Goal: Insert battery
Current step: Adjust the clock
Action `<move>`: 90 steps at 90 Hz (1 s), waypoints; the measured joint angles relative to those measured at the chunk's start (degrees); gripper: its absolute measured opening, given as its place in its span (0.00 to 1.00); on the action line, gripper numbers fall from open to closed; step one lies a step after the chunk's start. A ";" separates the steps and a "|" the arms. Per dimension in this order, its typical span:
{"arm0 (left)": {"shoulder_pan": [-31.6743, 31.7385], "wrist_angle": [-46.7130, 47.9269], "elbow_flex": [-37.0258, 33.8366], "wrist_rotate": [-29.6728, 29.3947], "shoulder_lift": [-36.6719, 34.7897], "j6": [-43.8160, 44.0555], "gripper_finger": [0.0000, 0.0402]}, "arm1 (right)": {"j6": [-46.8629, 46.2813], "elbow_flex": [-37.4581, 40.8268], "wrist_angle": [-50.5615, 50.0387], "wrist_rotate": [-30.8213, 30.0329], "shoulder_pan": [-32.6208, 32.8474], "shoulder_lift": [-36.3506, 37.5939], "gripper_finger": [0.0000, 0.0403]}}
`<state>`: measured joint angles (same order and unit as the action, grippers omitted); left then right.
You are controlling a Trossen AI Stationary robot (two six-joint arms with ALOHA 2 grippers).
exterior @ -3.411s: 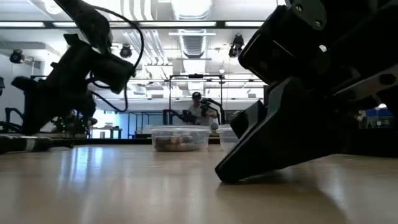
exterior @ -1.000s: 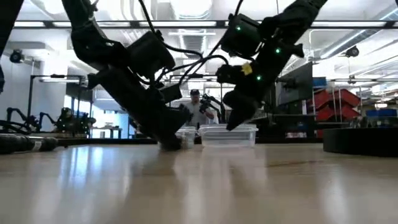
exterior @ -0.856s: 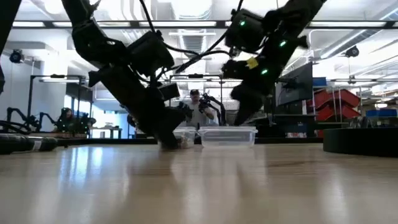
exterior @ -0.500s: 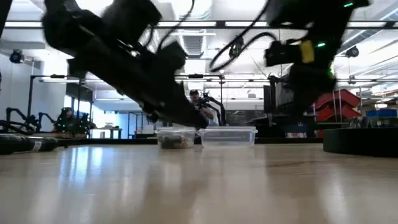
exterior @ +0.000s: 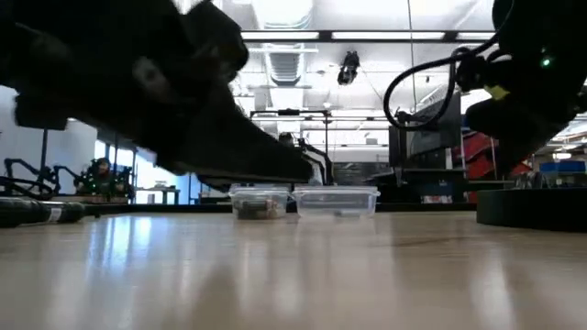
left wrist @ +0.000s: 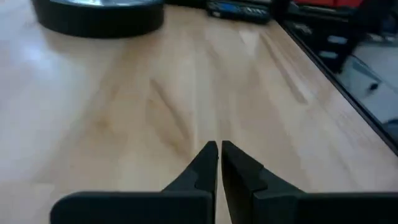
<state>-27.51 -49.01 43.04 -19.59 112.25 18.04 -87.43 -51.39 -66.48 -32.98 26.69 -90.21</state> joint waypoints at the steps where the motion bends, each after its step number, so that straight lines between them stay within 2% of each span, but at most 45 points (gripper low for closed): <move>1: -0.19 -0.08 0.02 -0.34 0.09 0.00 0.00 | -0.16 0.08 0.02 -0.02 -0.05 0.00 0.00; 15: -2.40 -0.33 0.92 -3.61 1.60 -0.78 0.00 | -1.51 1.19 2.10 -0.07 -0.69 0.00 0.00; 40: -3.14 0.49 6.16 -3.92 4.81 -0.30 0.05 | 1.00 3.33 13.28 -0.06 -0.96 0.00 0.00; 51: -3.15 0.58 10.12 -3.94 7.00 -2.02 0.10 | 5.47 3.33 23.44 -0.50 -0.98 0.08 0.00; 63: -3.15 1.50 15.23 -3.94 9.94 -4.41 0.19 | 16.56 3.00 39.38 0.65 -0.73 0.04 0.00; 75: -3.19 11.95 19.92 -5.81 11.39 -4.38 0.26 | 27.57 0.96 49.26 1.07 0.64 0.10 0.00; 83: -3.19 21.05 22.48 -8.42 11.42 -3.93 0.29 | 30.19 -1.04 48.31 0.88 1.85 0.22 0.00; 90: -3.19 26.40 24.39 -10.26 11.25 -3.82 0.32 | 29.26 -2.08 43.31 -0.07 2.76 0.24 0.00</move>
<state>-30.70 -22.60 67.42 -29.85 123.50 14.23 -58.17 -53.47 -23.17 -33.05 29.46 -89.97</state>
